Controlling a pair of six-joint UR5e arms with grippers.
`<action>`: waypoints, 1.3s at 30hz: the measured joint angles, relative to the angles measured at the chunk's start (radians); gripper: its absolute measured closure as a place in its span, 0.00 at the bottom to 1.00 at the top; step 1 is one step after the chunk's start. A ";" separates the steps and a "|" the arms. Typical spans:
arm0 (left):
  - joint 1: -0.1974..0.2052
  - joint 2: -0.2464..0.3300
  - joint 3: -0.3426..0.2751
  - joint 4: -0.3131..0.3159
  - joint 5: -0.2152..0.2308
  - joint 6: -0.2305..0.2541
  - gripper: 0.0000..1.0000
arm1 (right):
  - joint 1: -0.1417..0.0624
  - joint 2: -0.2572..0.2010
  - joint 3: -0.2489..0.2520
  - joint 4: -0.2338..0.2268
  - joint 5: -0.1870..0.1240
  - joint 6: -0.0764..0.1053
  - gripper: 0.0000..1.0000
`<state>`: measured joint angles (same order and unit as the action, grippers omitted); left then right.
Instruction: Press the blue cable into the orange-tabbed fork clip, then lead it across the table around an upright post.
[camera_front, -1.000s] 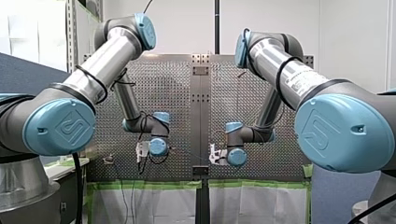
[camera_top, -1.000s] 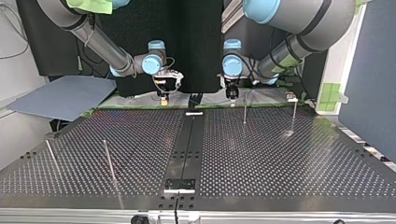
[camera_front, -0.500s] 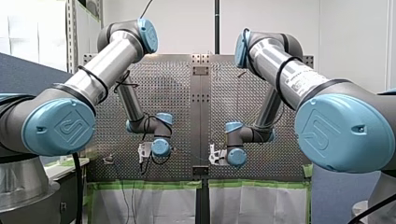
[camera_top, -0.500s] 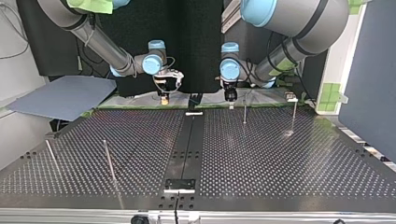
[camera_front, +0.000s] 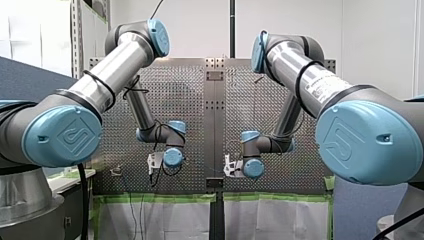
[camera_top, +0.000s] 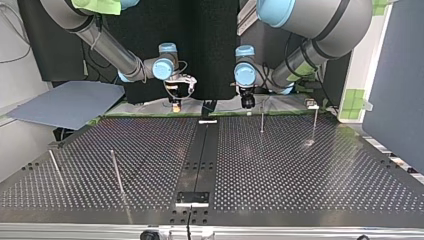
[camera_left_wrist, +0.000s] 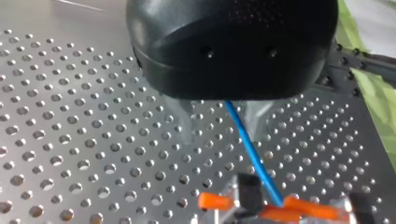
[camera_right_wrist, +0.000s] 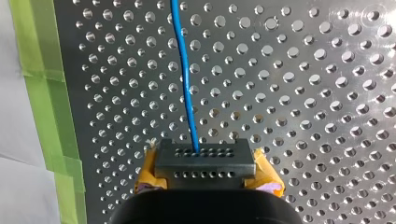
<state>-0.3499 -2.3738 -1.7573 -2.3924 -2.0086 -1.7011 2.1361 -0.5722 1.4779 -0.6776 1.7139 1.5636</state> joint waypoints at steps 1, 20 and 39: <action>-0.001 0.000 0.000 0.000 -0.003 -0.002 1.00 | 0.000 0.000 0.000 0.001 0.000 0.000 1.00; -0.018 0.002 0.003 -0.027 -0.012 -0.019 1.00 | 0.002 0.000 -0.001 0.030 -0.003 0.000 1.00; -0.088 0.131 0.003 -0.086 -0.039 -0.014 1.00 | -0.017 -0.103 -0.004 0.090 -0.008 0.013 1.00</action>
<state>-0.4381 -2.2427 -1.7545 -2.4779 -2.0473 -1.7152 2.1189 -0.6750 1.4739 -0.5877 1.7057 1.5766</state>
